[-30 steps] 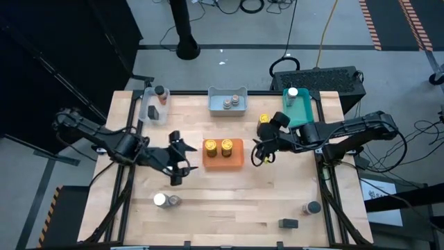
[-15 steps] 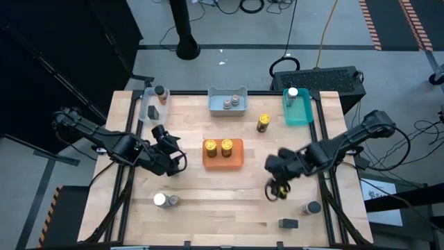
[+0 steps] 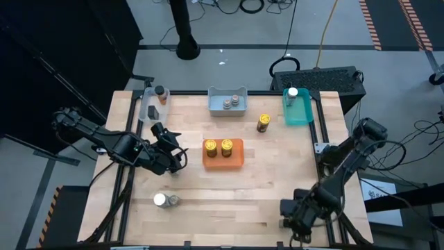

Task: Sort spices by type
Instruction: Put the black seasoning can into the transparent bin

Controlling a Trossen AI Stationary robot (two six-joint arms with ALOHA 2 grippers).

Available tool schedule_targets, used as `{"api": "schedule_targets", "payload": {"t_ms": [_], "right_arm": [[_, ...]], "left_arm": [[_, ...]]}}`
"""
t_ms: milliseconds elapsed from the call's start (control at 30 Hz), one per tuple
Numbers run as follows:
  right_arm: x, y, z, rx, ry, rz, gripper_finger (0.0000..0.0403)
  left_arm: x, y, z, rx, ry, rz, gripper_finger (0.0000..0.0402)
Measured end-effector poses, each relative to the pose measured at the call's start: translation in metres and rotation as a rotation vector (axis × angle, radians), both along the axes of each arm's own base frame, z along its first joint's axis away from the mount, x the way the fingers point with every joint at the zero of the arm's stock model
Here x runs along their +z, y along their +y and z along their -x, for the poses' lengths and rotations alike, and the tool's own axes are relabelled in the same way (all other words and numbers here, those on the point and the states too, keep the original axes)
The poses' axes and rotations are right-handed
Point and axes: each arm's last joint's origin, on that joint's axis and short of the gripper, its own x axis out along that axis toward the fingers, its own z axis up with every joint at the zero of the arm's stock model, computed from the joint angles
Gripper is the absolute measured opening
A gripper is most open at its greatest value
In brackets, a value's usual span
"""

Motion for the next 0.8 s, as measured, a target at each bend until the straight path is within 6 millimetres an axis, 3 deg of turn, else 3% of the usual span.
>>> {"api": "schedule_targets", "payload": {"t_ms": [100, 300, 533, 800], "right_arm": [[-0.007, 0.013, 0.001, -0.015, 0.002, -0.022, 0.0265], [-0.021, 0.016, 0.002, -0.102, 0.093, 0.044, 0.0265], [-0.034, 0.02, -0.001, -0.05, 0.072, 0.107, 0.0265], [-0.069, 0.023, -0.013, 0.063, 0.06, 0.247, 0.0265]], "left_arm": [[0.0, 0.0, 0.0, 0.006, -0.003, -0.009, 0.0302], [0.002, 0.002, 0.0, 0.047, -0.025, -0.075, 0.0302], [0.002, 0.002, 0.0, 0.043, -0.027, -0.091, 0.0302], [0.003, 0.002, -0.001, 0.03, -0.023, -0.102, 0.0302]]}}
